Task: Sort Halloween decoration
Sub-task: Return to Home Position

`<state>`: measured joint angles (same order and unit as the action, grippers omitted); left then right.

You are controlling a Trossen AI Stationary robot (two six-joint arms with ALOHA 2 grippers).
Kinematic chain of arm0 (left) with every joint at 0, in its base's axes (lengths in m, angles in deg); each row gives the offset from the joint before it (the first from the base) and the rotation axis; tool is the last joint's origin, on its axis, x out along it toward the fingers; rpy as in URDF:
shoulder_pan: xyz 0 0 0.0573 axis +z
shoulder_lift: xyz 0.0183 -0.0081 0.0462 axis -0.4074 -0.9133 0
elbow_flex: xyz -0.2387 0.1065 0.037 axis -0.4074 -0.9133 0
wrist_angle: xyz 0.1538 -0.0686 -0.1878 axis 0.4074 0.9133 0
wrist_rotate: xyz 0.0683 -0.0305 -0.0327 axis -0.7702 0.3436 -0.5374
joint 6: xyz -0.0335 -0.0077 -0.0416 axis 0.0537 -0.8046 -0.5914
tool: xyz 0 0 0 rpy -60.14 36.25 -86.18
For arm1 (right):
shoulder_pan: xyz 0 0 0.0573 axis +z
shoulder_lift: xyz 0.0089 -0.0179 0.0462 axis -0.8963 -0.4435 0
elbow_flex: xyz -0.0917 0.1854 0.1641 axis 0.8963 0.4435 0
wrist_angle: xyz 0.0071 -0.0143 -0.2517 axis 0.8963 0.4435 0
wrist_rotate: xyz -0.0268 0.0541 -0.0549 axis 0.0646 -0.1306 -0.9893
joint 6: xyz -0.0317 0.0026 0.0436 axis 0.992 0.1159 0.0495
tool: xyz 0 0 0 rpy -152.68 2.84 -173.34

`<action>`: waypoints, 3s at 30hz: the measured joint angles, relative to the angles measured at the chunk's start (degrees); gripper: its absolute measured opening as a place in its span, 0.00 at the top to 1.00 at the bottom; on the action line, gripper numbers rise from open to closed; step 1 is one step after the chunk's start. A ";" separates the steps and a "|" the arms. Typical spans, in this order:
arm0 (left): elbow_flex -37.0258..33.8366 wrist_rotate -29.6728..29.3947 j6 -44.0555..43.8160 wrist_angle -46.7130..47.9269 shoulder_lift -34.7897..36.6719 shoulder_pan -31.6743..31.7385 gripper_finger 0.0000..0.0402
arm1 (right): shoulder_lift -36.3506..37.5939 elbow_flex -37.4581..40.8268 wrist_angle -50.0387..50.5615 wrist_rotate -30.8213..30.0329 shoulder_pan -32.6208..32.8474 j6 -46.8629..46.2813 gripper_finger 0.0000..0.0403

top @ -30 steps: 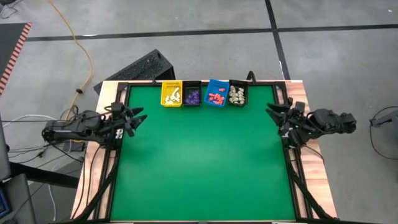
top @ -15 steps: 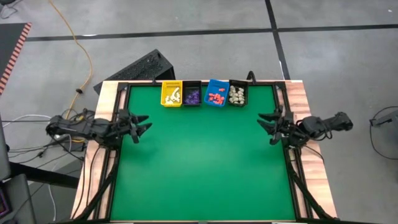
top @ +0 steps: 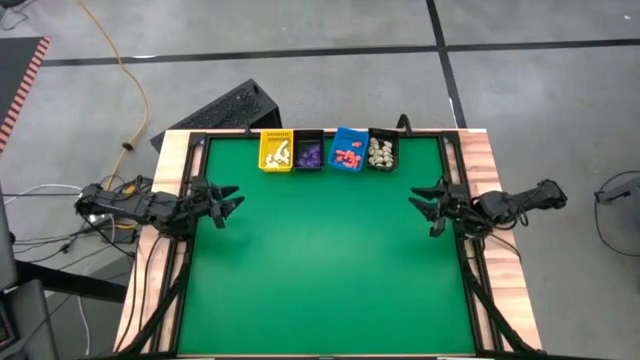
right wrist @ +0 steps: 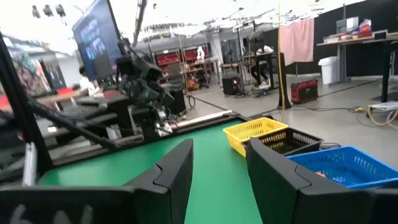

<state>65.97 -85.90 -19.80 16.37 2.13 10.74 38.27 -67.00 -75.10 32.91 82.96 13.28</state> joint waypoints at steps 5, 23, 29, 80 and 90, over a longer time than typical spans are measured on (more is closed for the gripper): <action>0.00 2.25 -3.28 0.95 -0.04 0.00 0.36 | -1.29 0.00 1.14 0.11 0.21 -1.92 0.56; 0.07 9.50 14.84 -3.20 4.34 0.07 0.36 | 0.00 -0.09 1.70 18.20 -7.30 7.22 0.56; -2.24 8.24 11.05 1.72 5.80 0.07 0.36 | 0.00 1.68 2.35 28.73 -12.74 4.64 0.56; -9.64 39.28 25.99 -8.06 5.73 0.52 0.36 | -0.57 4.90 1.20 43.19 -31.71 6.63 0.56; -9.64 38.79 29.23 -8.03 5.70 0.52 0.36 | -0.57 4.92 1.28 43.19 -31.71 6.62 0.56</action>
<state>56.33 -47.11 9.43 8.34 7.84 11.26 37.70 -62.09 -73.81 76.10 51.25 19.90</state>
